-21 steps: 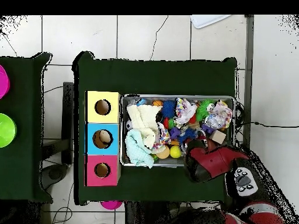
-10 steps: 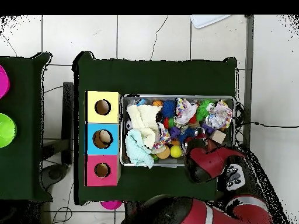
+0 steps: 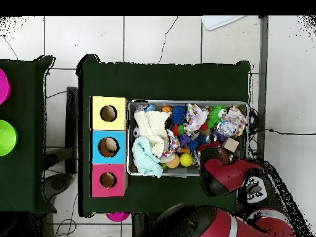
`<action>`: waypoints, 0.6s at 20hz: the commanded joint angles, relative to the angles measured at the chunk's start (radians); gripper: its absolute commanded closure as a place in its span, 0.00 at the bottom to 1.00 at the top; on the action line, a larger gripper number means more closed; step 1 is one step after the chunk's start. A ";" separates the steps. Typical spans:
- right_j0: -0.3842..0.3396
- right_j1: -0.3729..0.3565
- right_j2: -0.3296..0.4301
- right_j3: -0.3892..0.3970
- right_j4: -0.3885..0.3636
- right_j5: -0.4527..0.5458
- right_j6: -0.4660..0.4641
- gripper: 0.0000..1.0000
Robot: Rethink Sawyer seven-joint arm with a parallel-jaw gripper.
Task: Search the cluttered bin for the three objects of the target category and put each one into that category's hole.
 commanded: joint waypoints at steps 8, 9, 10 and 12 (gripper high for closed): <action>-0.024 0.105 -0.013 -0.083 0.068 -0.073 0.012 0.00; -0.030 0.111 -0.009 -0.085 0.065 -0.083 0.015 0.00; -0.032 0.112 -0.006 -0.085 0.062 -0.085 0.022 0.00; -0.032 0.104 0.000 -0.081 0.046 -0.067 0.042 0.00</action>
